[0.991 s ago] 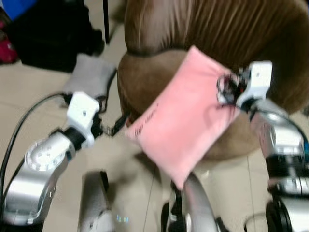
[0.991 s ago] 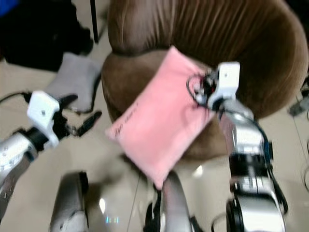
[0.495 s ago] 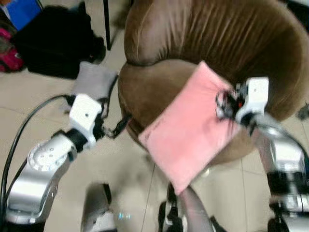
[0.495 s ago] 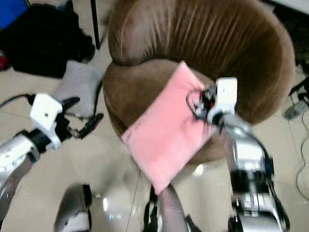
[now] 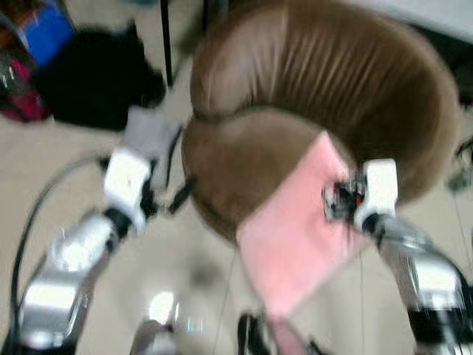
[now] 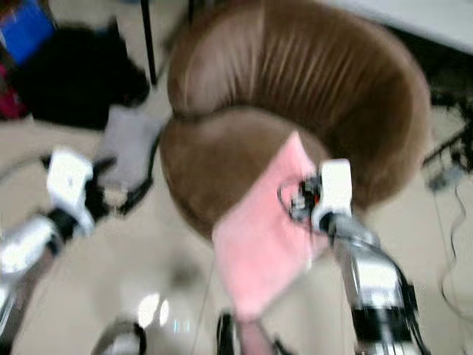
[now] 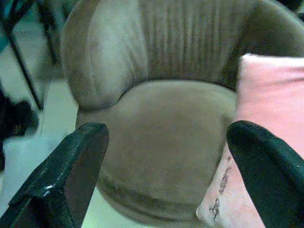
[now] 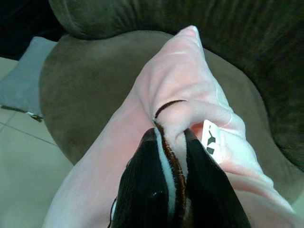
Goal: Move the pillow to the sofa from floor
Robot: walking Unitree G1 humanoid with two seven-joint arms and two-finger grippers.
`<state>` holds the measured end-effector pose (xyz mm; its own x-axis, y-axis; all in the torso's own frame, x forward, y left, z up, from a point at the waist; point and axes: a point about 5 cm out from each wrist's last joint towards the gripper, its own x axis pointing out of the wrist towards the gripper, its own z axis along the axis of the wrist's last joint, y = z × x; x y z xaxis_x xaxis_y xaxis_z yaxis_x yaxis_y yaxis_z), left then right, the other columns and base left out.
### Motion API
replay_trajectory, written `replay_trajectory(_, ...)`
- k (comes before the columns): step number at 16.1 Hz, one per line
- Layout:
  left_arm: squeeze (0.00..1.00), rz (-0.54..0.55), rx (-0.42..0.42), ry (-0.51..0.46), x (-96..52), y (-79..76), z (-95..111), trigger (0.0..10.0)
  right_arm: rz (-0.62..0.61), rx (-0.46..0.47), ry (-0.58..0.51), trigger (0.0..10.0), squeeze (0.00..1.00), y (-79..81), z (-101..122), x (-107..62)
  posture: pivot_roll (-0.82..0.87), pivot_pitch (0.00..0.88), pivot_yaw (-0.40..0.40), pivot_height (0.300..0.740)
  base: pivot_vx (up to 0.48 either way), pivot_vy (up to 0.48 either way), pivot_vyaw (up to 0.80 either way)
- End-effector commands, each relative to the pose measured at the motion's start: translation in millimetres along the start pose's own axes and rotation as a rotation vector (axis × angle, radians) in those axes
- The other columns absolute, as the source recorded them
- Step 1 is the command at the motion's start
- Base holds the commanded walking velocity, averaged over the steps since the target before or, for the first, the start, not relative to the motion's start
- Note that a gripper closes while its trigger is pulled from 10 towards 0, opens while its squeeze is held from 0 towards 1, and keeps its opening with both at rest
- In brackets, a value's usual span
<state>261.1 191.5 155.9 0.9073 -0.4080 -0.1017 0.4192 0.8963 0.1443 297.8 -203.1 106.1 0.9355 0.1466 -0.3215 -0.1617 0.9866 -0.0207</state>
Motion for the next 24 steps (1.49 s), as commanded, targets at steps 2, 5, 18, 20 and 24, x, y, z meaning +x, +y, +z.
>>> replay_trajectory(2, 0.0, 0.072, -0.041, 0.083, -7.0, 2.4, -29.6, 10.0, 0.001, -0.031, 0.034, 0.0, 1.0, 0.1, -15.6, -7.7, 0.03, 0.171, -0.176, 0.74, 0.0, 0.0, 0.0)
replay_trajectory(5, 0.0, 0.088, -0.057, 0.098, -7.0, 1.1, -40.3, 10.0, -0.004, -0.048, 0.075, 0.0, 1.0, -1.2, -31.0, -12.0, 0.03, 0.168, -0.182, 0.74, 0.0, 0.0, 0.0)
replay_trajectory(18, 0.0, 0.094, 0.032, 0.041, 3.6, 2.7, -26.7, 10.0, 0.005, -0.107, 0.048, 0.0, 1.0, 6.6, -34.4, -11.2, 0.03, 0.174, -0.176, 0.74, 0.175, 0.0, 0.0)
replay_trajectory(20, 0.0, 0.076, 0.062, 0.045, 5.6, 0.2, -24.9, 10.0, 0.01, -0.116, 0.057, 0.0, 0.96, 10.5, -35.2, -8.5, 0.03, 0.178, -0.175, 0.74, 0.48, 0.0, 0.0)
replay_trajectory(24, 0.0, 0.053, 0.096, 0.054, 7.0, -1.9, -24.0, 10.0, 0.003, -0.123, 0.083, 10.0, 0.89, 13.7, -38.4, -6.1, 0.03, 0.18, -0.172, 0.74, 0.48, 0.0, 0.0)
